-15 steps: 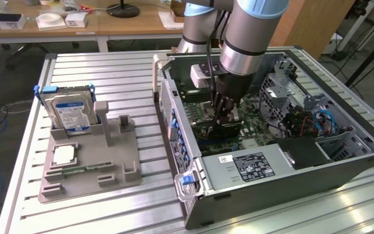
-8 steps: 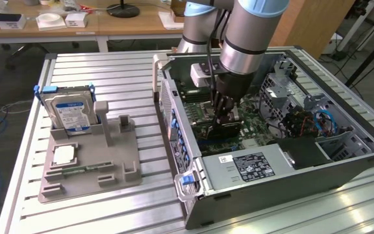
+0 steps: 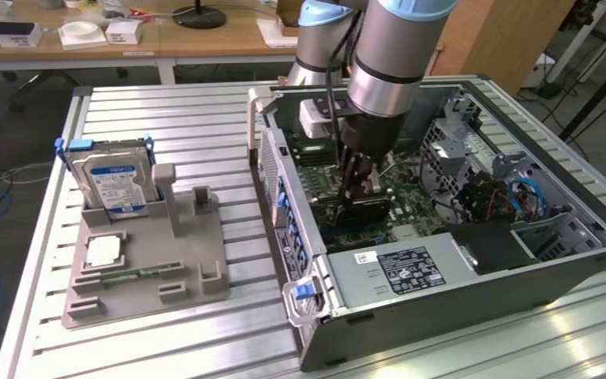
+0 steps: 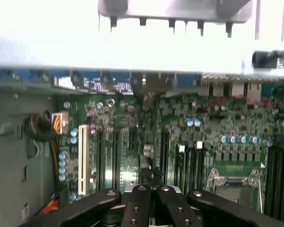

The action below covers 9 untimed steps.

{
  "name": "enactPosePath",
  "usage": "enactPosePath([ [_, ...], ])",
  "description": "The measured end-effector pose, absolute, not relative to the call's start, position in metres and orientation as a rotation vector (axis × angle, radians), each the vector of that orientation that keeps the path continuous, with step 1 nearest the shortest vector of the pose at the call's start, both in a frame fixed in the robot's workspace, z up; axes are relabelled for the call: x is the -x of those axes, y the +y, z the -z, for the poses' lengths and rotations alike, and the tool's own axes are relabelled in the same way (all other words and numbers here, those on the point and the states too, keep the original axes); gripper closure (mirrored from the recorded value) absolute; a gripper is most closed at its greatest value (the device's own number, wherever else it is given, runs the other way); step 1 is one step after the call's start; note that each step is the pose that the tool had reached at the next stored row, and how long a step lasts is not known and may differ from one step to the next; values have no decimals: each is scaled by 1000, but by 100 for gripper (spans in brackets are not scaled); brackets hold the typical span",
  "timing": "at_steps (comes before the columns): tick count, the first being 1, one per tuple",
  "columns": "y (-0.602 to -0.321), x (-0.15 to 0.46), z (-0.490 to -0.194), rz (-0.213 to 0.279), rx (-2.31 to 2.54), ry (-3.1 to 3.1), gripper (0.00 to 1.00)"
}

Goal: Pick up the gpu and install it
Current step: 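Press down on the gpu until it lock into place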

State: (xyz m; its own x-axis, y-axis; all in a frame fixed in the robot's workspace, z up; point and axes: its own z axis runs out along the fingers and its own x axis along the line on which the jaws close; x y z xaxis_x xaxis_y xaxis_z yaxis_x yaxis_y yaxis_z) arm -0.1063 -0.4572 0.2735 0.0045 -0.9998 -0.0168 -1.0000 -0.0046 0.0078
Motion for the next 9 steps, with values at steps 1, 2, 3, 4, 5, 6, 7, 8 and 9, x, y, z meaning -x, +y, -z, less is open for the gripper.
enactPosePath([
  [1,-457,109,-274,-27,2222,2212,89],
  [2,-457,111,-275,-27,2222,2212,89],
  [3,-457,114,-275,-27,2222,2212,89],
  [4,-457,116,-275,-27,2222,2212,89],
  [5,-457,118,-276,-27,2221,2213,89],
  [6,-457,119,-276,-27,2220,2214,89],
  [7,-457,121,-276,-27,2220,2215,89],
  [8,-457,122,-278,-27,2219,2215,89],
  [9,-457,123,-281,-27,2218,2216,89],
])
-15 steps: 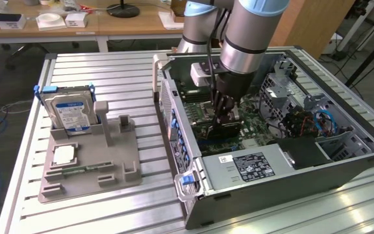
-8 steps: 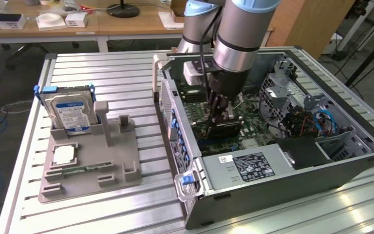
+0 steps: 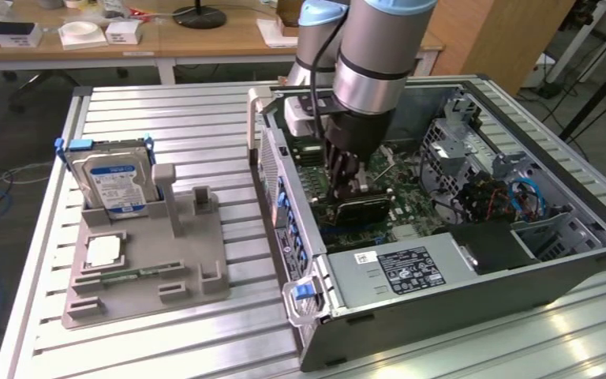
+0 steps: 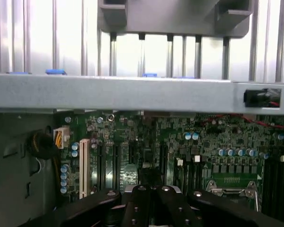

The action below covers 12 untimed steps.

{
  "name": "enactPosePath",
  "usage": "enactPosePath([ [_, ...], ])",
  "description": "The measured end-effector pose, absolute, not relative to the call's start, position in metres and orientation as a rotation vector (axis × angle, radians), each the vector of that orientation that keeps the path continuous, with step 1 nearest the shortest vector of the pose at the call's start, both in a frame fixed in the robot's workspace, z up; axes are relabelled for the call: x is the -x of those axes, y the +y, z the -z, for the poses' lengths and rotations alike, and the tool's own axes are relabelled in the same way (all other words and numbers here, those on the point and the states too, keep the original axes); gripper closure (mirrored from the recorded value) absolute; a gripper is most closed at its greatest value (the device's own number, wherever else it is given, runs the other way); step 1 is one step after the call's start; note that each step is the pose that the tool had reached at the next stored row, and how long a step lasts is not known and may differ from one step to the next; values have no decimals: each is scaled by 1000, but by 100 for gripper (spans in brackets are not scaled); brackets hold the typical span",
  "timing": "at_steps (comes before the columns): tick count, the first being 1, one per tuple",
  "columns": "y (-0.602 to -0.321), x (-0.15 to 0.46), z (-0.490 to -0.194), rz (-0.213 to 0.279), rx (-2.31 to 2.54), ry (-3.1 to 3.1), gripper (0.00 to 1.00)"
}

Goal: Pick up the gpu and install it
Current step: 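Press down on the gpu until it lock into place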

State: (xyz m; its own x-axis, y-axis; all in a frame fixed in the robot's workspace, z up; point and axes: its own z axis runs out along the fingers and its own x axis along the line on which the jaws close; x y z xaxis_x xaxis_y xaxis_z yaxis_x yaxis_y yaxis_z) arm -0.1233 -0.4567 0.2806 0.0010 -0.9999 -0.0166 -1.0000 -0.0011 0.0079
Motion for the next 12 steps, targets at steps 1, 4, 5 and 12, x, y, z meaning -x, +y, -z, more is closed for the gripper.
enactPosePath([
  [1,-457,125,-284,-28,2218,2216,89],
  [4,-457,129,-289,-31,2216,2215,89],
  [5,-457,130,-291,-32,2214,2215,89],
  [12,-457,140,-305,-33,2204,2224,89],
])
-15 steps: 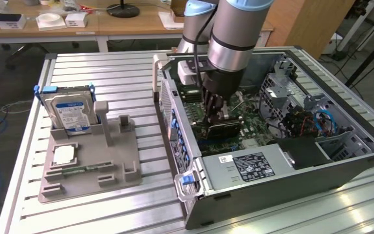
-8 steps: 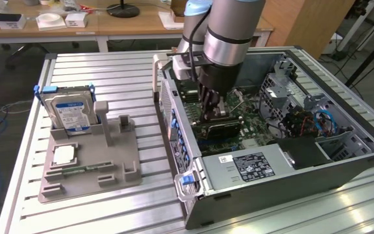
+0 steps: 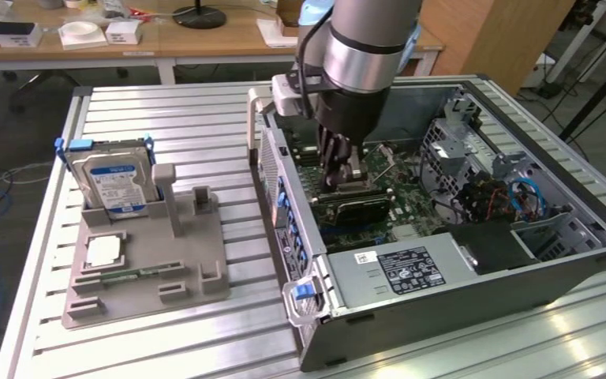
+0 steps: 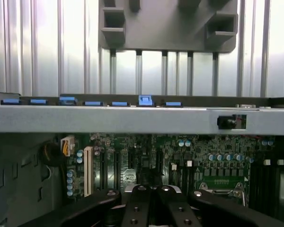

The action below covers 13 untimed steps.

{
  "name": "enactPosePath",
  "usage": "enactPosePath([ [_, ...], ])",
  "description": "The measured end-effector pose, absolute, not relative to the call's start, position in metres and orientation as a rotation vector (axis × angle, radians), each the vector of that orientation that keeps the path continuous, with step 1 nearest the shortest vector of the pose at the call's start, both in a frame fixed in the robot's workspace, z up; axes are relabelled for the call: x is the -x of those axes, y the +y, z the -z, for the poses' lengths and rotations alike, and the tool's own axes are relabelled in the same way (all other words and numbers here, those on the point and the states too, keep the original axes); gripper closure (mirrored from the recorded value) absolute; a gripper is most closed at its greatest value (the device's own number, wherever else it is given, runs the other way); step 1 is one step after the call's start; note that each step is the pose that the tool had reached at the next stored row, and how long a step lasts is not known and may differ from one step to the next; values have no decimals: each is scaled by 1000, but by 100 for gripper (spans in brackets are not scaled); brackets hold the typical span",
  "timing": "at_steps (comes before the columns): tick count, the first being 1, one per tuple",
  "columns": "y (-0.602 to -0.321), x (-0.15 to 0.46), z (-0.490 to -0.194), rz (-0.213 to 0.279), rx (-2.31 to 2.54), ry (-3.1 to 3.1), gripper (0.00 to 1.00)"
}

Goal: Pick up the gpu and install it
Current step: 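Press down on the gpu until it lock into place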

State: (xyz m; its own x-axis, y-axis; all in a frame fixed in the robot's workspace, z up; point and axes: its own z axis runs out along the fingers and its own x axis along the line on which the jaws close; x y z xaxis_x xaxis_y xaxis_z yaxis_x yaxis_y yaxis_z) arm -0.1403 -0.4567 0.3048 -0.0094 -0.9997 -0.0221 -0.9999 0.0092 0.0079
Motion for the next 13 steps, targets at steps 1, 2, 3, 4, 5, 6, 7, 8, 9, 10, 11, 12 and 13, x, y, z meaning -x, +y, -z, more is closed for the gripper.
enactPosePath([
  [1,-457,143,-305,-33,2203,2225,89],
  [2,-457,146,-305,-33,2202,2226,89],
  [3,-457,148,-305,-33,2201,2227,89],
  [4,-457,151,-305,-33,2200,2228,89],
  [5,-456,153,-305,-33,2198,2230,89],
  [6,-456,156,-305,-33,2197,2231,89],
  [7,-456,158,-305,-33,2195,2233,89],
  [8,-456,161,-305,-33,2192,2236,89],
  [9,-456,163,-305,-33,2190,2238,89],
  [10,-456,165,-305,-33,2187,2241,89],
  [11,-456,168,-305,-33,2183,2245,89],
  [12,-456,170,-305,-33,2180,2248,89],
  [13,-456,171,-305,-33,2176,2251,89],
])
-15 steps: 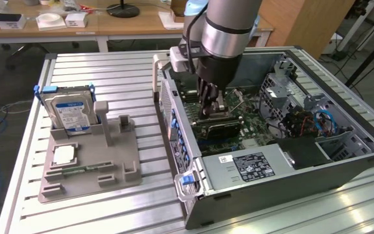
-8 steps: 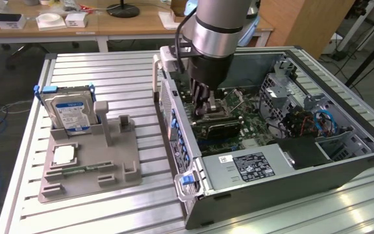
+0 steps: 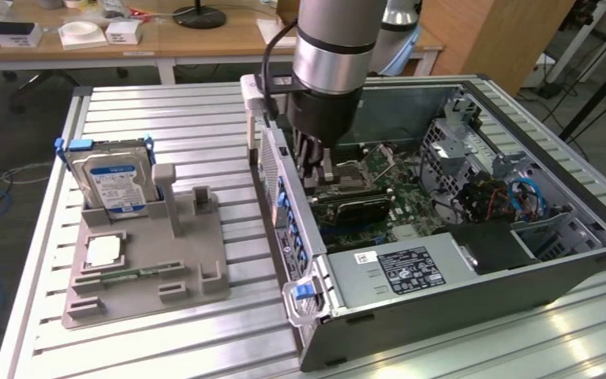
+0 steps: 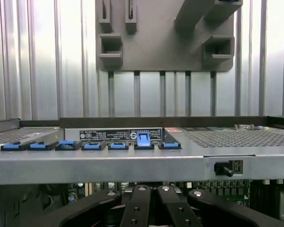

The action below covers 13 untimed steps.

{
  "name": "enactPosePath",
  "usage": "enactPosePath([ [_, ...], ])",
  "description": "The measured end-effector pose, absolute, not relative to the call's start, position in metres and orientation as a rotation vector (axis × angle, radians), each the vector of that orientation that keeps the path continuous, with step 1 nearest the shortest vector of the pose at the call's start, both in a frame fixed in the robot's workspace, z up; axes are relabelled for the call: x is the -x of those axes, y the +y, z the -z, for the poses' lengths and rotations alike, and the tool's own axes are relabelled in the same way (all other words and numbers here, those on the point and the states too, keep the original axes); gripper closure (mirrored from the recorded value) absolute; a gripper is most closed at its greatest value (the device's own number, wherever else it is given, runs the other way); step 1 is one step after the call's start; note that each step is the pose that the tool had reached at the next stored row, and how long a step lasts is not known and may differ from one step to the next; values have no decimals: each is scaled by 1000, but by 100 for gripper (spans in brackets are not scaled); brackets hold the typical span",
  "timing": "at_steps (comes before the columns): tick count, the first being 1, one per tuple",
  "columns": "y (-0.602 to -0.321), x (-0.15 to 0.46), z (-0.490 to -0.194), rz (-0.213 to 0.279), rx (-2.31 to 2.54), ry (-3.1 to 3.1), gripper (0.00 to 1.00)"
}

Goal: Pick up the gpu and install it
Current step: 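Press down on the gpu until it lock into place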

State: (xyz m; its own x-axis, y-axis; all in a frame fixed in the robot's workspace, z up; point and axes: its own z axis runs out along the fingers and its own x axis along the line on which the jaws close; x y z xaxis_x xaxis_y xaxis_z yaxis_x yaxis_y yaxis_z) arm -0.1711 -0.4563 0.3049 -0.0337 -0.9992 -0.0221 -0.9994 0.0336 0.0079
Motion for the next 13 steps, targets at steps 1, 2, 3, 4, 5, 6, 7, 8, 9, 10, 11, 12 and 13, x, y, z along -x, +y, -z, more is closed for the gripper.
enactPosePath([
  [1,-456,172,-305,-33,2175,2252,89],
  [2,-456,172,-305,-33,2174,2253,89],
  [3,-456,172,-305,-33,2174,2253,89],
  [4,-456,172,-305,-33,2174,2253,89],
  [5,-456,172,-305,-33,2174,2253,89],
  [6,-456,172,-305,-33,2174,2253,89],
  [7,-456,172,-305,-33,2174,2253,89],
  [8,-456,172,-305,-33,2174,2253,89],
  [9,-456,172,-305,-33,2174,2253,89],
  [10,-456,172,-304,-33,2174,2253,89],
  [11,-456,172,-304,-33,2174,2253,89],
  [12,-456,172,-304,-33,2174,2253,89],
  [13,-457,172,-304,-33,2174,2253,89],
])
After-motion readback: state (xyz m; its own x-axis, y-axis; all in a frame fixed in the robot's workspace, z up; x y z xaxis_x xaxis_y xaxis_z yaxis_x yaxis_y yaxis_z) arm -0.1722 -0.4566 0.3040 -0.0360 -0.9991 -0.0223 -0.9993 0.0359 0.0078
